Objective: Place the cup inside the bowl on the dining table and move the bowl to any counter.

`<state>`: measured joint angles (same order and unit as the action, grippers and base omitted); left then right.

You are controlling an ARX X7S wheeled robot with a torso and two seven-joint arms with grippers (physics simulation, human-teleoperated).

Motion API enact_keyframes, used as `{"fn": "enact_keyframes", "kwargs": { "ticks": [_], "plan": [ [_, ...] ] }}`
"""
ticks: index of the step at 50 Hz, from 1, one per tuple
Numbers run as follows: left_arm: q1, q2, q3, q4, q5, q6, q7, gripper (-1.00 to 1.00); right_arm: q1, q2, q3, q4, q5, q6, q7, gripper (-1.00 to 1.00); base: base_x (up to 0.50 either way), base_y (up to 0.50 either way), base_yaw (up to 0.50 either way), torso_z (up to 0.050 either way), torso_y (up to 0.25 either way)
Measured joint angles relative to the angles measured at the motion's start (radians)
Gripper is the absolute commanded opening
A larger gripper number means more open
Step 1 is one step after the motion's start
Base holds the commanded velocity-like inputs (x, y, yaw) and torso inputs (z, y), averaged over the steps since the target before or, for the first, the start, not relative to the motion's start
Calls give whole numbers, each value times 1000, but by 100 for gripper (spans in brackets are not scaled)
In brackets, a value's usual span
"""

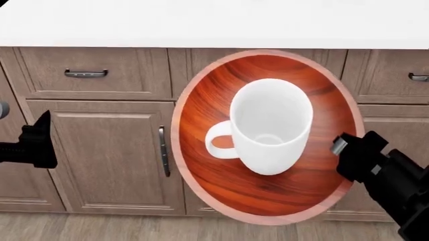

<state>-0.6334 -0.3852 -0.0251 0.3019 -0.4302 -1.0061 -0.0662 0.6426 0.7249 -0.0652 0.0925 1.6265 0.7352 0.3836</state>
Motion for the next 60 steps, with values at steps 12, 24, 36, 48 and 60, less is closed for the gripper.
{"fn": "enact_keyframes", "kwargs": {
  "ticks": [12,24,36,48,60],
  "plan": [
    [-7,-3,2,30,-15,-24,-4,100,14,4,-2,3,7,7,5,-100,500,0,0,0,2],
    [-9,-6,4,37,-21,-27,-6,100,19,7,-4,4,10,9,8,-100,500,0,0,0,2],
    [-8,-7,6,40,-26,-28,-8,100,23,7,-9,7,9,9,7,-100,500,0,0,1,2],
    [-13,-8,6,38,-30,-28,-11,100,23,12,-7,-1,18,13,18,-100,500,0,0,0,2],
    [-6,-9,8,37,-33,-24,-12,100,19,16,-4,-5,22,11,23,-100,500,0,0,0,2]
  ]
}}
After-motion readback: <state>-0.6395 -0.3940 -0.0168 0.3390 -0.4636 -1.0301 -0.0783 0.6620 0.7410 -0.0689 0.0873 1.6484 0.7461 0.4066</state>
